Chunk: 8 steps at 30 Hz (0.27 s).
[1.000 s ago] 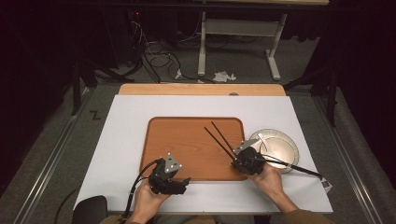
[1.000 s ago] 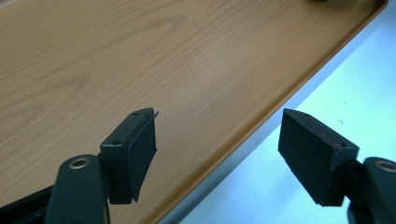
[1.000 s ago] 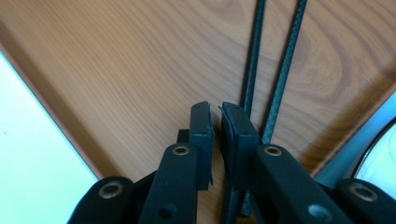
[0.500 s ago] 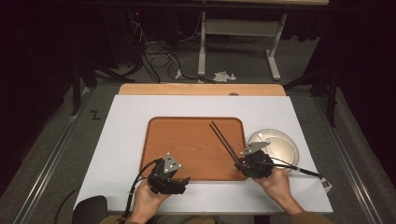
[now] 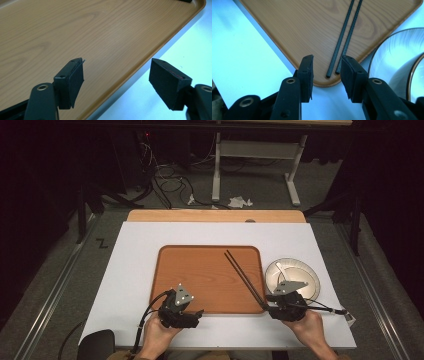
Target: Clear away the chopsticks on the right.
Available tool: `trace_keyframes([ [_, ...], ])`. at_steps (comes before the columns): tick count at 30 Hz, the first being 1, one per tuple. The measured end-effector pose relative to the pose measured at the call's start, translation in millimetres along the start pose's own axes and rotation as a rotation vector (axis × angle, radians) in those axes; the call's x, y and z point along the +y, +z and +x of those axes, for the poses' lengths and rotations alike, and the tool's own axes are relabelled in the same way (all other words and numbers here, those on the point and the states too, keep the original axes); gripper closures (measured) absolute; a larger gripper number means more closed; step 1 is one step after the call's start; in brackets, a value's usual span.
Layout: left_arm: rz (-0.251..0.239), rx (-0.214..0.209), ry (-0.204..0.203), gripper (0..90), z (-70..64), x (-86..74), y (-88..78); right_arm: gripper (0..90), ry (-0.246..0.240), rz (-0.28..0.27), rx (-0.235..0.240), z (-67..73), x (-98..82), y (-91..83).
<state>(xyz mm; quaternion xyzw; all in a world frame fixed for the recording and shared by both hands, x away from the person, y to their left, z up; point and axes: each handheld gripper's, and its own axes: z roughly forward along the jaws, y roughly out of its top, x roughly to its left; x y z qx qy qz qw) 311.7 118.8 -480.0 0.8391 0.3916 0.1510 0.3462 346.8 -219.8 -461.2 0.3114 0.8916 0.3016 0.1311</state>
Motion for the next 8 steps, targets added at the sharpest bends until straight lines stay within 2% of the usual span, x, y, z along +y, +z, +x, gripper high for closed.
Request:
trace_keyframes([
  [8, 0.001, 0.0, -0.003, 27.9, 0.7, 0.2, 0.9, 63.4, -0.008, 0.005, -0.01, -0.3, -0.5, 1.6],
])
